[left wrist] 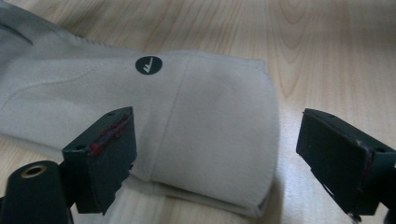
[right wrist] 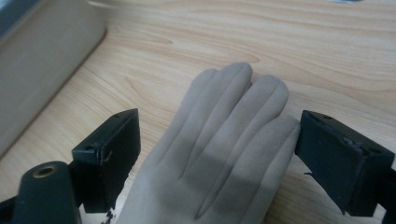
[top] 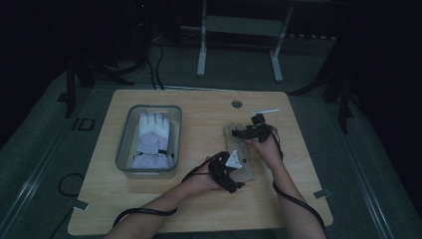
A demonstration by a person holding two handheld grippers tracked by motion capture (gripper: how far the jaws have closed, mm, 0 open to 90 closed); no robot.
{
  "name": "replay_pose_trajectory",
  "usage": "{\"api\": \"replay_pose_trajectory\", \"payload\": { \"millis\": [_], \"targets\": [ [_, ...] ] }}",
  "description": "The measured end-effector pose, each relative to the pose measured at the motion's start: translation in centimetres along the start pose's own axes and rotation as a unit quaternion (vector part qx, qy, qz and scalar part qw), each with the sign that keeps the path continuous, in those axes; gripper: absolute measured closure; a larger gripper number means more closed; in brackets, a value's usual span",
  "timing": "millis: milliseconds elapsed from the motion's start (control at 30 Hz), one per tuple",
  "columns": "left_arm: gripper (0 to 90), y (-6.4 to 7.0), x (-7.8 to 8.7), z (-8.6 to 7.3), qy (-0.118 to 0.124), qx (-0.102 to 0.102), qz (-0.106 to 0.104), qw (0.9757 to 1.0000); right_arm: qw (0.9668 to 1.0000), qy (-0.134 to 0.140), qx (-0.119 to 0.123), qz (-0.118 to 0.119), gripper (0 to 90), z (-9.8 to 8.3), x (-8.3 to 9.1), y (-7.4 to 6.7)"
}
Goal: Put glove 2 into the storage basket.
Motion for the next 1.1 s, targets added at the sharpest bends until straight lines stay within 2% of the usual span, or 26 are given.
{"api": "replay_pose_trajectory", "payload": {
  "millis": [100, 200, 233, 433, 500, 533, 633, 733, 833, 900, 967, 1033, 1100],
  "targets": [
    [14.2, -0.2, -0.2, 0.1, -0.006, -0.002, -0.003, 1.0000, 1.0000, -0.007, -0.001, -0.005, 16.6, 0.0, -0.8, 0.1],
    [15.1, -0.4, -0.5, 0.0, -0.016, -0.005, 0.001, 0.9999, 0.9996, -0.017, -0.007, -0.019, 18.9, -0.2, -1.4, 0.4],
    [18.3, -0.4, -0.7, -0.1, -0.018, -0.003, 0.001, 0.9998, 0.9996, -0.016, -0.009, -0.022, 20.6, -0.2, -1.4, 0.5],
    [20.7, -0.4, -1.3, -0.3, -0.033, -0.005, 0.004, 0.9994, 0.9973, -0.056, -0.040, -0.024, 20.8, -1.2, -2.5, 1.1],
    [21.7, -0.4, -1.3, -0.3, -0.036, -0.007, 0.008, 0.9993, 0.9971, -0.059, -0.034, -0.034, 22.7, -1.2, -2.5, 1.0],
    [21.8, -0.4, -1.4, -0.3, -0.037, -0.008, 0.008, 0.9992, 0.9967, -0.064, -0.032, -0.037, 24.9, -1.2, -2.5, 0.9],
    [22.6, -0.3, -1.4, -0.3, -0.040, -0.008, 0.011, 0.9991, 0.9965, -0.072, 0.000, -0.044, 38.1, -1.4, -2.7, 0.1],
    [24.9, -0.2, -1.4, -0.2, -0.040, -0.004, 0.016, 0.9991, 0.9966, -0.076, 0.003, -0.033, 50.2, -1.5, -2.8, -0.4],
    [40.5, -0.4, -1.1, -0.2, -0.045, -0.005, 0.027, 0.9986, 0.9971, -0.074, -0.005, -0.015, 58.9, -1.6, -2.8, -0.6],
    [53.0, -0.7, -0.9, -0.2, -0.051, -0.009, 0.045, 0.9976, 0.9973, -0.072, -0.012, -0.005, 61.4, -1.7, -2.8, -0.7],
    [65.2, -0.8, -0.9, -0.3, -0.055, -0.016, 0.060, 0.9965, 0.9976, -0.069, -0.009, -0.008, 63.7, -1.7, -2.7, -0.9],
    [70.0, -0.8, -0.8, -0.3, -0.061, -0.022, 0.071, 0.9953, 0.9977, -0.066, -0.005, -0.014, 65.3, -1.7, -2.6, -1.1],
    [71.4, -0.8, -0.7, -0.2, -0.060, -0.016, 0.073, 0.9954, 0.9982, -0.059, -0.007, -0.012, 67.6, -1.6, -2.5, -1.2]
  ]
}}
Point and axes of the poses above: each handheld gripper's, and its own axes: x roughly backward along the jaws, z roughly out of its top, y roughly to its right, the point moved 8 cm from there along -x, roughly forward along the jaws, and after that the axes turned 7 degrees about -y, right-handed, at the moved point
